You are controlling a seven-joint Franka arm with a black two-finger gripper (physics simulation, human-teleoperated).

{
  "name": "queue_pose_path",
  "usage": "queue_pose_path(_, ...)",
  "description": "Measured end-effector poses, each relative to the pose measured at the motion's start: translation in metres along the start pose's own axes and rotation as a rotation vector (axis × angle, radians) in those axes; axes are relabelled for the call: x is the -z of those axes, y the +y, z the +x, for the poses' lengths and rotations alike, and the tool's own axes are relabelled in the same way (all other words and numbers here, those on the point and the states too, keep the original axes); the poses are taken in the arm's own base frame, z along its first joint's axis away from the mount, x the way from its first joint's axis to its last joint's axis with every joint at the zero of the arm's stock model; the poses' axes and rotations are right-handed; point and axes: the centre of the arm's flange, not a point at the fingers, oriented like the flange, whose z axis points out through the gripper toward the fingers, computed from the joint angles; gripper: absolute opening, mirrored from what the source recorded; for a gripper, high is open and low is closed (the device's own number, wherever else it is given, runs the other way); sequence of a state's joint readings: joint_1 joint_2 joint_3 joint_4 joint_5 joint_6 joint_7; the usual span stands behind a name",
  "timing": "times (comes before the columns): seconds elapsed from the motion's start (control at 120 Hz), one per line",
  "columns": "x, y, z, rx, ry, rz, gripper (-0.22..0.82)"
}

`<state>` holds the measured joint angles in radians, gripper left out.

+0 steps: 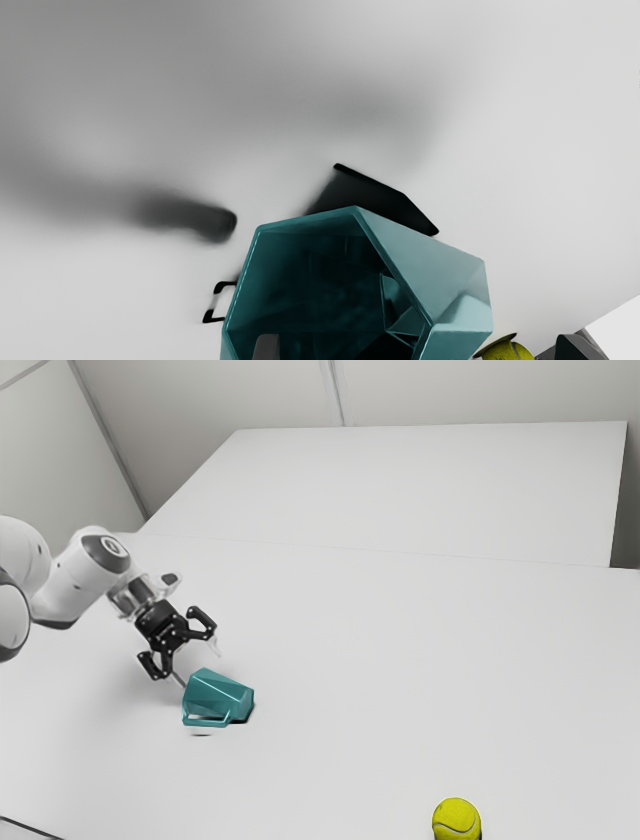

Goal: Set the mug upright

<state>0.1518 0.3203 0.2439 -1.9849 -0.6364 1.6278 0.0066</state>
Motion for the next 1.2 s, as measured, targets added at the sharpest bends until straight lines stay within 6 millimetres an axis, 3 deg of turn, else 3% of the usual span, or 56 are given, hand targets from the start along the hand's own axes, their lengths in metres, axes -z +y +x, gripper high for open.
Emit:
queue_pose_path(0.317, -0.018, 0.007, 0.005, 0.011, -0.033, -0.02, 0.6)
queue_pose_path(0.367, -0.018, 0.007, 0.005, 0.009, -0.032, -0.018, 0.52)
queue_pose_path(0.5, -0.017, 0.008, 0.005, 0.008, -0.03, -0.01, 0.18)
queue_pose_path(0.583, -0.016, 0.009, 0.004, 0.009, -0.031, -0.008, 0.05)
queue_pose_path(0.817, -0.016, 0.034, 0.0, -0.031, -0.024, 0.0, -0.12)
queue_pose_path(1.075, -0.018, 0.048, -0.003, -0.044, -0.023, 0.012, -0.18)
queue_pose_path(1.2, -0.013, 0.074, -0.022, -0.11, 0.015, 0.068, -0.18)
